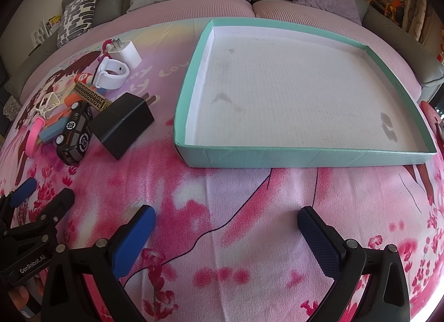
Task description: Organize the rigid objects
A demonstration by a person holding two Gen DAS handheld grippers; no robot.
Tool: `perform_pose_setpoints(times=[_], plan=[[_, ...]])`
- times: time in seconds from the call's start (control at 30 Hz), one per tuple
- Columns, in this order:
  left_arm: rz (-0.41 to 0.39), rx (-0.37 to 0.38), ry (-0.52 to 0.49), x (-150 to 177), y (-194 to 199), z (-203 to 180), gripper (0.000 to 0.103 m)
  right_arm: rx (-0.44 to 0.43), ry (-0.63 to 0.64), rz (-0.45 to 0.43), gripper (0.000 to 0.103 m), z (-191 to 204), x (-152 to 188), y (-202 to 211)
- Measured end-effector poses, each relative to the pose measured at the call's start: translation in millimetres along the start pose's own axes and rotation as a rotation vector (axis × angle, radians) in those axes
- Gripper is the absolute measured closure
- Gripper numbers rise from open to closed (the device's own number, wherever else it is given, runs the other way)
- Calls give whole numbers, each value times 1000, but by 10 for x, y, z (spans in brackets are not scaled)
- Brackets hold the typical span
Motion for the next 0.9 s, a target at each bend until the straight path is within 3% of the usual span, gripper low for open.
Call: perform_pose_setpoints(times=[0.4, 0.63, 0.8, 0.9], plan=[[37, 17, -28, -57, -11, -15, 0, -4, -2, -3, 0, -6, 0, 5], [55, 138, -3, -140, 163, 155, 0, -66, -20, -96, 0, -69, -65, 333], [63, 31, -1, -488, 326, 333, 0, -108, 27, -166, 0, 88, -269, 561], [80, 35, 58, -716, 353, 482, 0, -121, 77, -170, 0, 207, -340, 655]])
Point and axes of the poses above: each gripper's, at about its wrist camera, not at the fingertips, and y roughly against the way its jaws point, z to its left, x to its underside, the point moved 2 cm from there along -y, roughly the way its jaws point, and after that the axes turned 8 degrees about z, right-handed, at the moved point
